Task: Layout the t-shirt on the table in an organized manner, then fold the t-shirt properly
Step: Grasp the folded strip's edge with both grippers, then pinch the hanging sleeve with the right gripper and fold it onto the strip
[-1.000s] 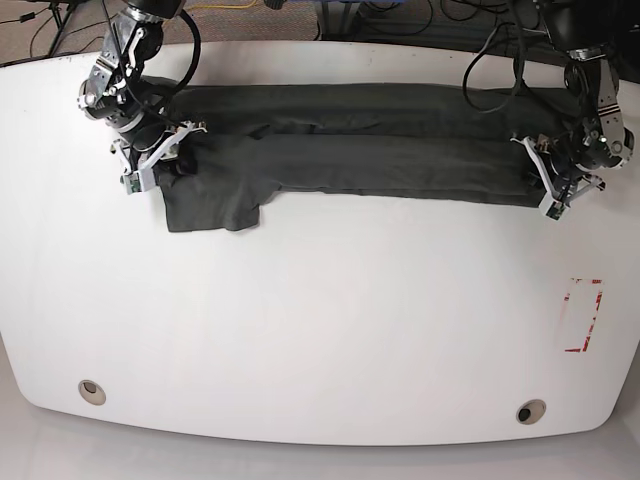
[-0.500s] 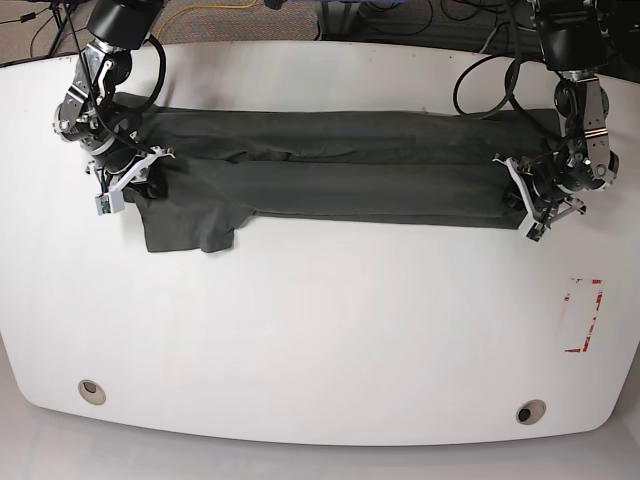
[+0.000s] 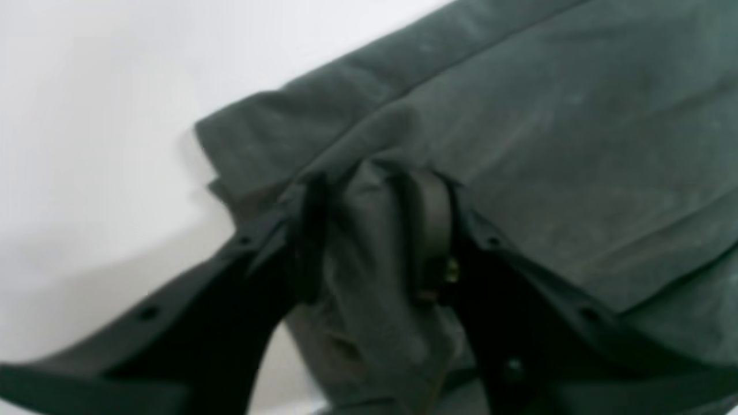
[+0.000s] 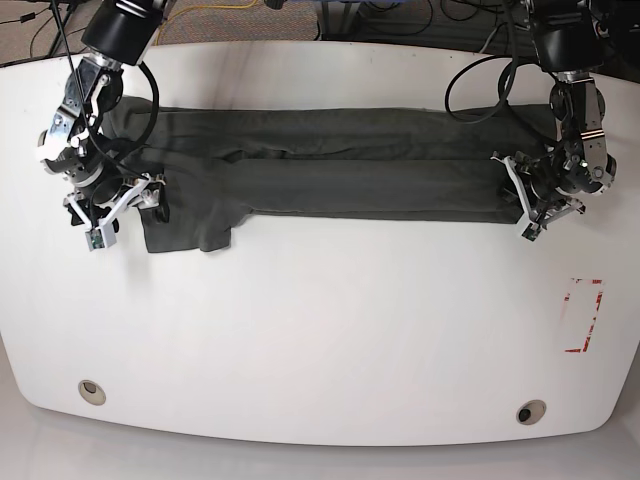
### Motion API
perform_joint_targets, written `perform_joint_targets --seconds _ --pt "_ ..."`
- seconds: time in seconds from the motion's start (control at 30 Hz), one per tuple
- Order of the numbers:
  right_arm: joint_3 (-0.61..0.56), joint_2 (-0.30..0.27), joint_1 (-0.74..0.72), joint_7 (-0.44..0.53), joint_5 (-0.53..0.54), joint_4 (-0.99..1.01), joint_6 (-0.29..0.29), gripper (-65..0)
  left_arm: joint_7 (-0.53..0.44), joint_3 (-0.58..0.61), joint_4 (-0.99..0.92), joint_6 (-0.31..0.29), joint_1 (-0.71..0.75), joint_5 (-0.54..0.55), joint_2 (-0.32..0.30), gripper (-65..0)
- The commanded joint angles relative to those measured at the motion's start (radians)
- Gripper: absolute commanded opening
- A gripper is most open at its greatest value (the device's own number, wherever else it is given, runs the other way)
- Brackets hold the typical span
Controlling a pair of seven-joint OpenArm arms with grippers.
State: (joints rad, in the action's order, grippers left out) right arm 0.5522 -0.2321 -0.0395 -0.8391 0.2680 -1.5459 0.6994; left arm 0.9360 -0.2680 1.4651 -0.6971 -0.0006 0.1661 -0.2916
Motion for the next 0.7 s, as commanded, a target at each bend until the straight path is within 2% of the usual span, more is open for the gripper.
perform_joint_targets --seconds 0.0,0.13,0.3,0.4,0.67 --pt "0.002 -0.023 -0.05 0.017 0.01 0.048 -0.001 -5.1 0.028 -0.029 0.044 -0.001 -0.008 -0.015 -0.004 -40.8" --pt "0.001 -0.063 -0.124 0.031 0.01 0.193 -0.001 -6.7 0.054 -0.035 0.105 -0.001 -0.016 -0.015 -0.002 -40.7" --pt "-0.001 -0.1 -0.187 0.117 0.01 0.368 -0.001 -7.3 0.102 -0.037 0.181 -0.001 -0.019 -0.013 0.001 -40.7" --pt "-0.008 -0.105 -0.205 0.129 0.012 0.422 -0.001 -7.3 0.105 -0.037 0.199 -0.001 -0.02 -0.013 0.001 -40.7" --pt "-0.126 -0.089 -0.211 0.129 0.02 0.428 -0.001 -7.3 0.105 -0.037 0.24 -0.001 -0.02 -0.015 0.025 -40.7"
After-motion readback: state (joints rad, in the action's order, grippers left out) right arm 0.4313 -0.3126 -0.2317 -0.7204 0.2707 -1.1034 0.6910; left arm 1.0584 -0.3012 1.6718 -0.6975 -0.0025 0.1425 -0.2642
